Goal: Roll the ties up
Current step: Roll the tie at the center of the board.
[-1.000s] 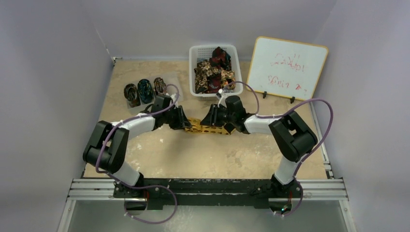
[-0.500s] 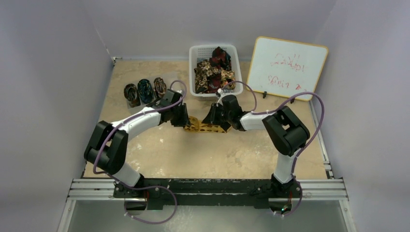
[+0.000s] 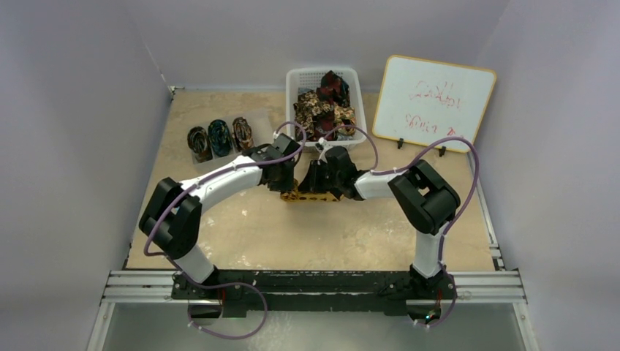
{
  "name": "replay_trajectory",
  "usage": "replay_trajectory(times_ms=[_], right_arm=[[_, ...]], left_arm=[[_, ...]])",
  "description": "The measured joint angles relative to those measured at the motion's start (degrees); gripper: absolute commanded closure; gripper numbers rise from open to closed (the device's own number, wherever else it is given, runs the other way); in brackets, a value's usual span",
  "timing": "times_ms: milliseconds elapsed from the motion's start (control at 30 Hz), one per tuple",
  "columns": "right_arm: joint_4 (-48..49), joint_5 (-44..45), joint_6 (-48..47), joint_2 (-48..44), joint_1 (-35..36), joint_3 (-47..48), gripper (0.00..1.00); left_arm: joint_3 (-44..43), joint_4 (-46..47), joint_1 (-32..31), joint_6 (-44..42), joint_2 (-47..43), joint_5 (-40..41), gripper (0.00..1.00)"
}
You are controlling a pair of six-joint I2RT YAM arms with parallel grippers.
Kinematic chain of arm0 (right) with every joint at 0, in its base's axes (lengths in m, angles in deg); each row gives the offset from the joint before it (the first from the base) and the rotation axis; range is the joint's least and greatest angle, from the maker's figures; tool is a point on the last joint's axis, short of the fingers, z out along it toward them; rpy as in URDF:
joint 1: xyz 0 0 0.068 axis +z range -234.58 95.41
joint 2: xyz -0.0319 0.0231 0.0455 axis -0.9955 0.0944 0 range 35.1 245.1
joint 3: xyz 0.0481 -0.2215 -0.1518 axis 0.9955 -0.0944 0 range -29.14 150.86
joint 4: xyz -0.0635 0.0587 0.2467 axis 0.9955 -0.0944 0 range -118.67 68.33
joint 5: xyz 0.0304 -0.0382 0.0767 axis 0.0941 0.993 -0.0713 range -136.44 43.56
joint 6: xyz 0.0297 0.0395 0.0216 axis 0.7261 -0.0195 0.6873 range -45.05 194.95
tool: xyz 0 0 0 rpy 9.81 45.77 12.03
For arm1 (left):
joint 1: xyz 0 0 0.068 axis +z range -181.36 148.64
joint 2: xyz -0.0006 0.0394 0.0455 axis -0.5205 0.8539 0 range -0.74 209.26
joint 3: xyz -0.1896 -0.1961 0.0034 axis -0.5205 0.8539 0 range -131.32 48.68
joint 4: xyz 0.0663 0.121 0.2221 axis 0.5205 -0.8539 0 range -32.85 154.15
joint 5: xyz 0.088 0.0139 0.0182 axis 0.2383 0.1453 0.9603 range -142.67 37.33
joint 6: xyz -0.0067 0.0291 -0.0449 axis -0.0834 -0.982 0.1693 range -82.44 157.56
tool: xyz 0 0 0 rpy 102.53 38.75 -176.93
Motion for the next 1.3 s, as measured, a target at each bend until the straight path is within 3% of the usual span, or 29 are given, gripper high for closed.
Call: replay_trajectory(times_ms=[200, 433, 667, 867, 1133, 1300], right_arm=[[-0.7, 0.1, 0.8, -3.3, -2.1, -2.6, 0.77], [0.0, 2.6, 2.4, -16.2, -13.3, -12.3, 0.77], [-0.3, 4.6, 3.4, -24.9, -18.0, -19.5, 0.76], [0.0, 4.3, 3.3, -27.3, -19.6, -21.5, 0.73], [1.4, -0.1, 2.7, -24.8, -19.7, -22.7, 0.71], [2.4, -3.1, 2.3, -22.7, -19.7, -22.8, 0.67]], left_arm=[[-6.3, -6.8, -3.4, 2.4, 3.4, 7.8, 0.92], [-17.3, -17.8, -8.5, 8.0, 13.3, 18.9, 0.93], [-27.0, -26.4, -12.1, 12.1, 22.4, 25.8, 0.83], [-27.6, -25.7, -13.2, 11.8, 23.6, 25.4, 0.64], [-27.6, -17.4, -13.2, 8.0, 23.6, 17.4, 0.51], [-27.6, -12.6, -13.3, 5.6, 23.6, 11.4, 0.49]])
